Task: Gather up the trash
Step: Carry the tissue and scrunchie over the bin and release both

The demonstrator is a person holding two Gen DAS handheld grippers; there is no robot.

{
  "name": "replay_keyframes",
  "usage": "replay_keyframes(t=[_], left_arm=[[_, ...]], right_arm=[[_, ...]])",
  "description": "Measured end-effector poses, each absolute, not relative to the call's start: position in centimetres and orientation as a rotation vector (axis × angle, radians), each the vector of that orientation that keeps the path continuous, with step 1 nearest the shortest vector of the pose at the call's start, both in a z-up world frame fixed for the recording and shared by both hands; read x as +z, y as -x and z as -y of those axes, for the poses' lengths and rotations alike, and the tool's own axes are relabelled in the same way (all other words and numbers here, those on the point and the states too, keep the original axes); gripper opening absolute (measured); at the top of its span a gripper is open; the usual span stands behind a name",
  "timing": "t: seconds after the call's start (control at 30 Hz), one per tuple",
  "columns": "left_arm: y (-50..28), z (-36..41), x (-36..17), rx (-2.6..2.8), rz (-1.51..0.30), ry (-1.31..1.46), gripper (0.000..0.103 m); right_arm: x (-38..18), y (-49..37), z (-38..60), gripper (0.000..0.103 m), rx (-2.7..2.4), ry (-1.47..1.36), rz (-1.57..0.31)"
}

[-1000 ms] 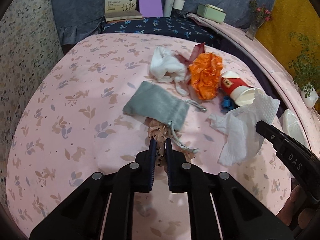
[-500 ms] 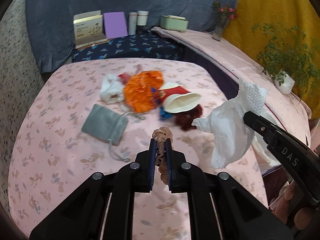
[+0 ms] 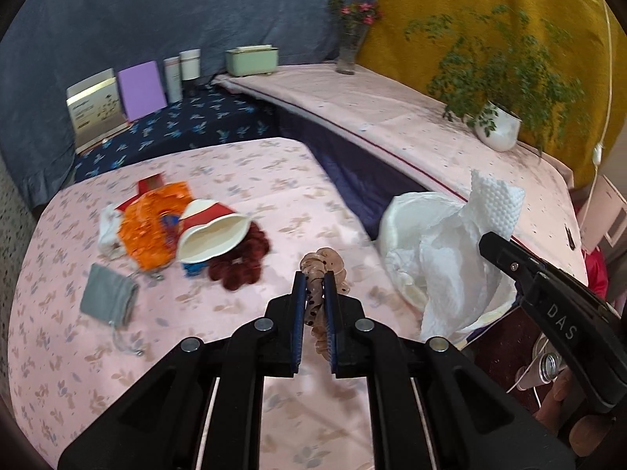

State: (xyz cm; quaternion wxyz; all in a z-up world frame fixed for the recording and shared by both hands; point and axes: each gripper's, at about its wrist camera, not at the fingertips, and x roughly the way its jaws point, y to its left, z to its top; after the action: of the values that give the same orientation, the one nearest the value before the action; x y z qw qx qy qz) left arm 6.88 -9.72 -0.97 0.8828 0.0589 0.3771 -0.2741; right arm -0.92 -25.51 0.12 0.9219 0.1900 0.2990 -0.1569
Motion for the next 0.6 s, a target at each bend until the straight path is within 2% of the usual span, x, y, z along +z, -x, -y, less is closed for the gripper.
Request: replay_keyframes(t=[0.6], left_arm=[[-5.8,22.9,-0.3,-0.777,-0.751,-0.219,0.009]], right_arm=[[-2.2,5.8,35.7,0.005,-0.519,-0.503,-0.589]])
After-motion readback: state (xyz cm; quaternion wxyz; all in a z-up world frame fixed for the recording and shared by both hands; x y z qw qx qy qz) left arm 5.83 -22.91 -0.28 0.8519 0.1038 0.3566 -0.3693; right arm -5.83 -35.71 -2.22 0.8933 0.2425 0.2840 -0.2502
